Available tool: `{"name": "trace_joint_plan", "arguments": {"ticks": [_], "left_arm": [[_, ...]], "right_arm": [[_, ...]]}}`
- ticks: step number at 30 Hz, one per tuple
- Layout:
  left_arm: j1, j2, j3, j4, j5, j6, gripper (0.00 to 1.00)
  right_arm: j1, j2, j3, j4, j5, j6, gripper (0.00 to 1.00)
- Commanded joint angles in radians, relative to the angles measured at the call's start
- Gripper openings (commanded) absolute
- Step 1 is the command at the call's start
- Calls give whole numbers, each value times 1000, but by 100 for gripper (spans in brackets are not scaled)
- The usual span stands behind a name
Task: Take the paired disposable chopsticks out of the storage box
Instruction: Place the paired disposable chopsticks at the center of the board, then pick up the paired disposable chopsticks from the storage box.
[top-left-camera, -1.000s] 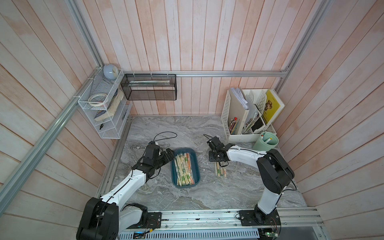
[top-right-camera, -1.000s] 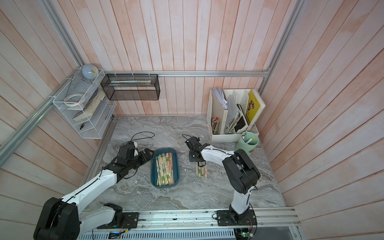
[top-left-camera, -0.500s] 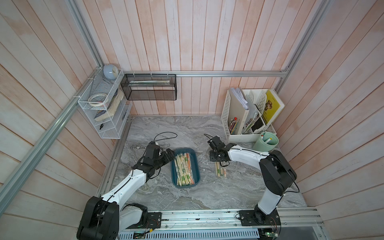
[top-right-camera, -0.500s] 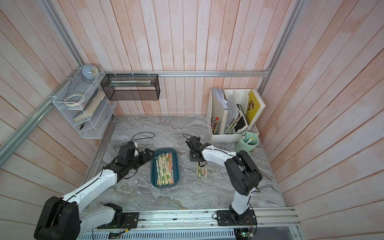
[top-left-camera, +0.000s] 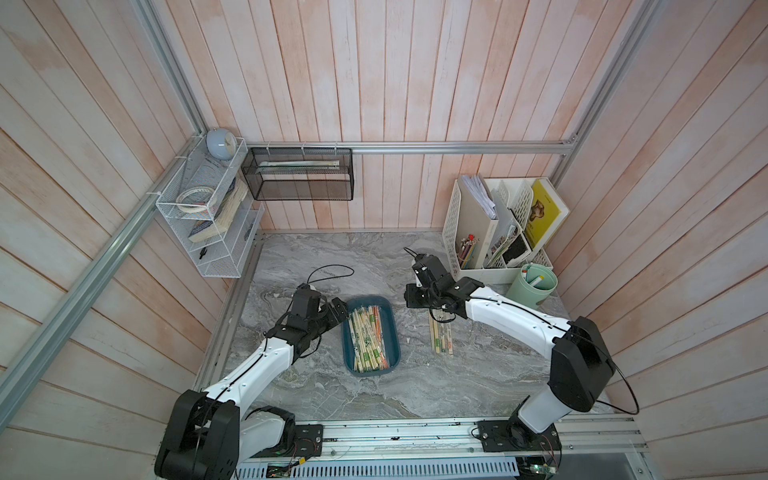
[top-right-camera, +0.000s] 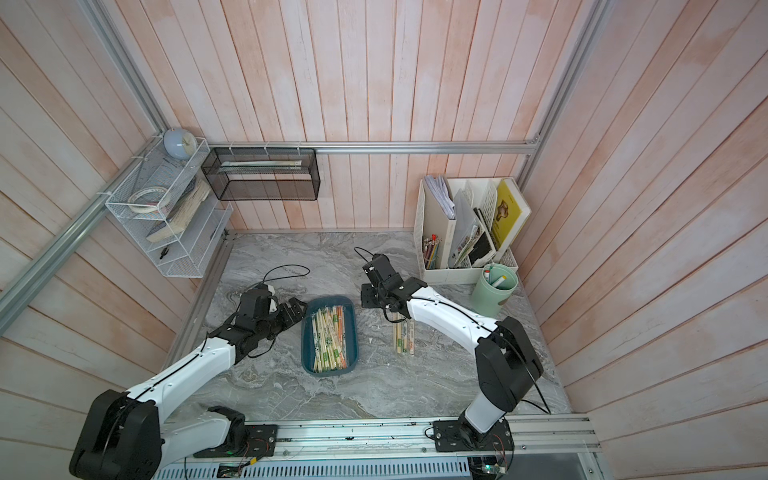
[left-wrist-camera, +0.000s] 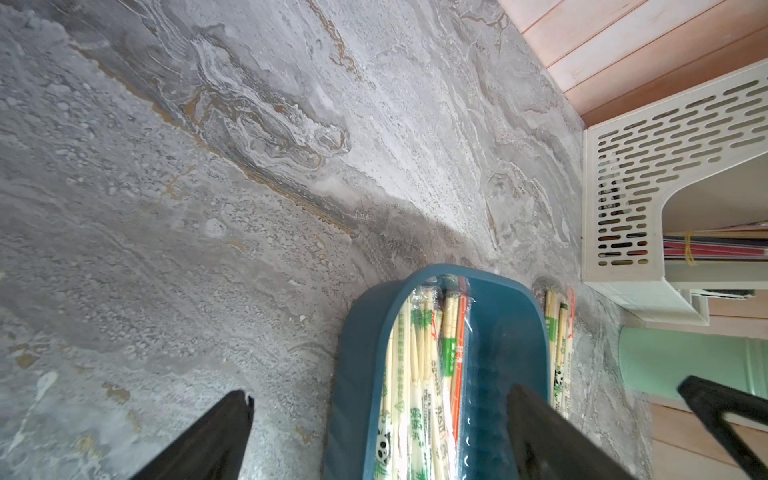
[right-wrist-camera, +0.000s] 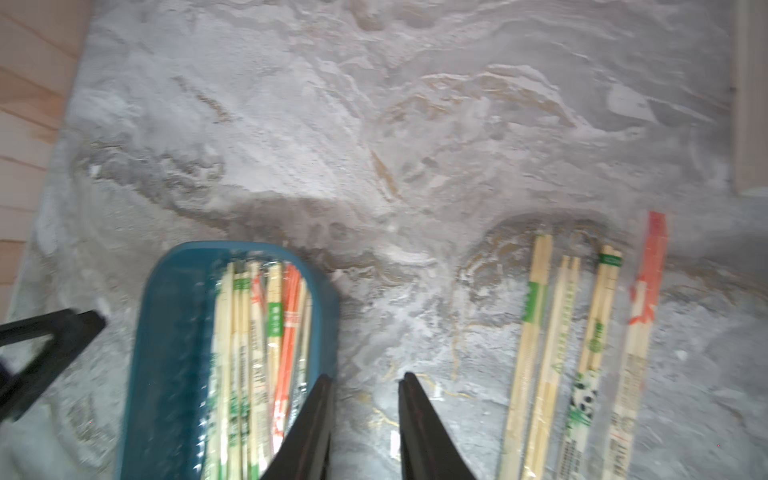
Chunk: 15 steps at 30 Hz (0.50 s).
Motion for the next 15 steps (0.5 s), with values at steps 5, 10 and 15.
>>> {"name": "trace_joint_plan", "arguments": {"ticks": [5, 10, 15], "left_arm": [[78, -21, 18, -28, 18, 28, 100], [104, -45, 4, -32, 17, 42, 100], [119, -38, 7, -36, 28, 52, 100]], "right_arm": [[103, 95, 90, 24, -84, -10, 30], [163, 163, 118, 13, -86, -30, 29], [198, 214, 123, 4, -63, -31, 27]]}}
